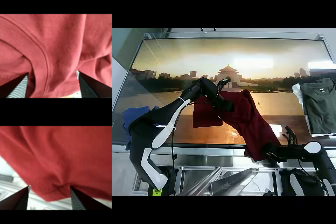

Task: Fold the shirts.

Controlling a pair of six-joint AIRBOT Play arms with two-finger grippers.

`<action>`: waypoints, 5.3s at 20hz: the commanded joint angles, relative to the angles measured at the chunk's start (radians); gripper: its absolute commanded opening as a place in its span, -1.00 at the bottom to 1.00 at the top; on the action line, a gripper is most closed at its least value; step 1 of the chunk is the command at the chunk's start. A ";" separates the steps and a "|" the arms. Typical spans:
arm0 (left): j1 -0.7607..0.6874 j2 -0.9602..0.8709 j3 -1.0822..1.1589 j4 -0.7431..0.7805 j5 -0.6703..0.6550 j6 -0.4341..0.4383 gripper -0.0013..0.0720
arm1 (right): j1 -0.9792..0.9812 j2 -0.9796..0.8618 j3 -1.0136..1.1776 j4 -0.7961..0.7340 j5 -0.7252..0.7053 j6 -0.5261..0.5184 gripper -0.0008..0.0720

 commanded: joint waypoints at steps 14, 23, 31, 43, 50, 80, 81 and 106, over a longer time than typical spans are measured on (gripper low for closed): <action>-0.014 -0.046 0.031 -0.026 -0.023 -0.043 -0.67 | 0.127 -0.362 0.117 0.407 -0.216 -0.430 -0.92; 0.069 -0.042 0.407 -0.032 0.247 -0.108 -0.67 | 0.089 -0.312 0.342 0.353 -0.007 -0.432 -0.93; 0.084 -0.043 0.283 -0.022 0.376 -0.224 0.96 | -0.018 -0.292 0.416 0.152 0.073 -0.344 -0.93; 0.012 -0.044 0.047 -0.035 0.086 -0.253 0.96 | -0.019 -0.292 0.416 0.124 0.061 -0.344 -0.93; -0.019 -0.050 0.047 -0.035 0.037 -0.273 0.96 | -0.019 -0.292 0.416 0.124 0.043 -0.354 -0.93; 0.041 0.142 0.046 -0.053 -0.043 -0.132 -0.91 | -0.033 -0.288 0.472 0.122 0.090 -0.357 -0.93; 0.061 0.179 0.046 -0.053 -0.045 -0.121 -0.91 | -0.053 -0.283 0.511 0.122 0.129 -0.358 -0.93; 0.798 0.988 0.025 -0.177 0.111 -0.003 -0.91 | -0.486 -0.122 1.352 0.342 0.168 -0.438 -0.93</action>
